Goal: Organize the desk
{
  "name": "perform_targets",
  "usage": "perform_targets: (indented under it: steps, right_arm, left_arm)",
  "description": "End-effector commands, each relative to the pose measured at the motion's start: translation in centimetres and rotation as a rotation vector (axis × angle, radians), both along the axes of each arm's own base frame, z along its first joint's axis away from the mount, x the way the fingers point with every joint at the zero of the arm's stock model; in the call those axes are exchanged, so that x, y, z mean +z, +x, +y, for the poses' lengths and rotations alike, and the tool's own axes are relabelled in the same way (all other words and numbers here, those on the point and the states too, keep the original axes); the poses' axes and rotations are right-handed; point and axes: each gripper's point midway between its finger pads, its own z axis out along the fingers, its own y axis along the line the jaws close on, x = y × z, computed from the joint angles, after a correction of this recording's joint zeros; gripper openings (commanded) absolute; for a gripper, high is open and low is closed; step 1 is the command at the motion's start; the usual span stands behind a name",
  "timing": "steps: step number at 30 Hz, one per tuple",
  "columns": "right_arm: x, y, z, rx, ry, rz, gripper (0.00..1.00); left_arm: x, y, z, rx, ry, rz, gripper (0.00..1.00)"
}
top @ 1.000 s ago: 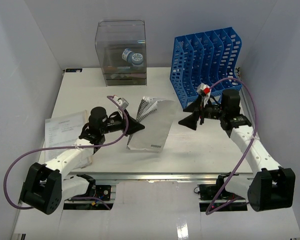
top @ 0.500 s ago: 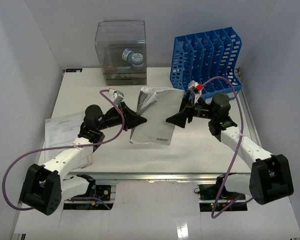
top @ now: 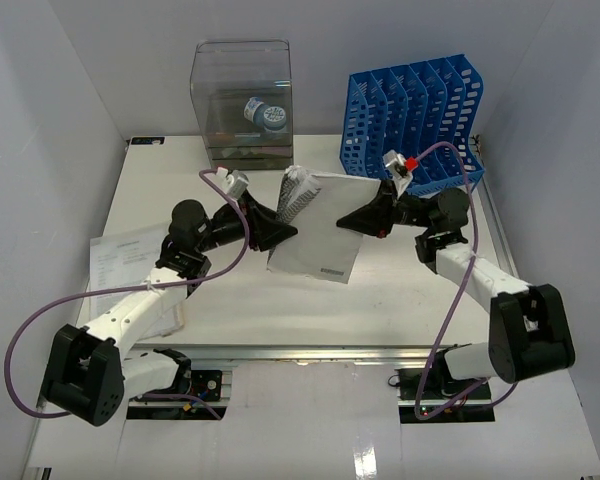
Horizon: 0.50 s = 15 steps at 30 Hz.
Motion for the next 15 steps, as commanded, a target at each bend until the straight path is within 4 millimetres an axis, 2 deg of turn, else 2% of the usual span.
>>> perform_targets:
  steps: [1, 4, 8, 12, 13, 15]
  right_arm:
    - [4.8, 2.0, -1.2, -0.164, -0.059, -0.357, 0.08]
    - [5.9, 5.4, -3.2, -0.364, -0.135, -0.385, 0.08]
    - [9.1, 10.4, -8.4, -0.716, -0.169, -0.496, 0.08]
    - [11.9, 13.9, -12.2, -0.939, -0.174, -0.554, 0.08]
    - [12.0, 14.7, -12.6, -0.97, -0.177, -0.554, 0.08]
    - [12.9, 15.9, -13.7, -1.039, -0.174, -0.569, 0.08]
  left_arm:
    - [2.2, 2.9, 0.8, 0.136, 0.015, -0.056, 0.95]
    - [4.3, 4.5, 2.3, 0.271, 0.045, -0.128, 0.98]
    - [6.1, 5.7, 5.8, 0.479, 0.111, -0.194, 0.98]
    - [5.9, 4.1, 8.1, 0.562, 0.142, -0.219, 0.98]
    - [4.3, 3.7, 8.4, 0.568, 0.165, -0.195, 0.98]
    - [3.7, 2.6, 9.3, 0.588, 0.169, -0.197, 0.98]
